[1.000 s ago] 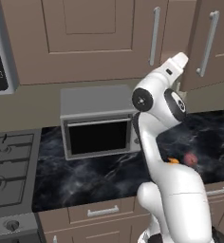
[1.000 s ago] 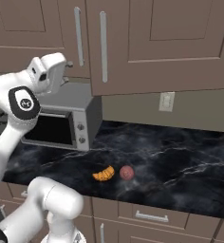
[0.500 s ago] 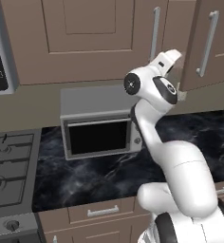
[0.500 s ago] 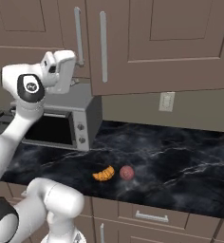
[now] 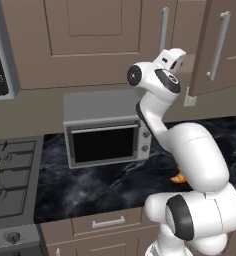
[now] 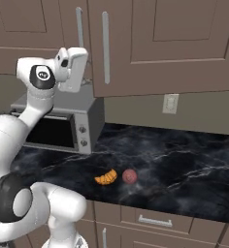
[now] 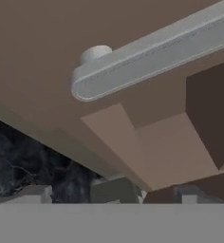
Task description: Pick the pan from the cabinet and place it on the stove. Then turn on the stove burner for the pan.
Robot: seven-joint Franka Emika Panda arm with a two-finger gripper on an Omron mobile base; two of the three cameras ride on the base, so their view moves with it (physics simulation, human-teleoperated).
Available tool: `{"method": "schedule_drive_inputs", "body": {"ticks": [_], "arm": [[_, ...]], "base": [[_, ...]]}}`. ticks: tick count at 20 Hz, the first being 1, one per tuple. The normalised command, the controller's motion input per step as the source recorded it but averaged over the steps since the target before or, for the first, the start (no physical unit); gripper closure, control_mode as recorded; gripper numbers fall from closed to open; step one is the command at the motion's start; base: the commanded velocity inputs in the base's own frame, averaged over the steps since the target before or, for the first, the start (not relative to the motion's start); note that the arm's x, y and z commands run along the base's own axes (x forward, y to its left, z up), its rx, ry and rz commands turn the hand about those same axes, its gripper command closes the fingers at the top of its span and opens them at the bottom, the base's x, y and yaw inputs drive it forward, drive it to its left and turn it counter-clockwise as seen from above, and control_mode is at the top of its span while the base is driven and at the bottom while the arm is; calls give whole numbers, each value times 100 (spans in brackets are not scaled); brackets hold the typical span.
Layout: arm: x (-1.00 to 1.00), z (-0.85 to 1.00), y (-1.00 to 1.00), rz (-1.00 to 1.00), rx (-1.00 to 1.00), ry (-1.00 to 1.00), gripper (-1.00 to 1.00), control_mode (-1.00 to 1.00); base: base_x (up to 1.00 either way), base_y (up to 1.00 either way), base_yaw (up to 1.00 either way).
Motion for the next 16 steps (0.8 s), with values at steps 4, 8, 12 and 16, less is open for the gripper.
{"method": "schedule_drive_inputs", "body": {"ticks": [4, 8, 12, 16], "arm": [[29, -2, -16, -1, 0, 10, -100, -100], [15, -1, -20, 0, 0, 9, -100, -100], [1, -1, -27, 0, 0, 6, -100, -100], [-2, -4, -36, -1, 0, 4, -100, -100]], "base": [[0, 0, 0], [0, 0, 0], [0, 0, 0], [0, 0, 0]]}}
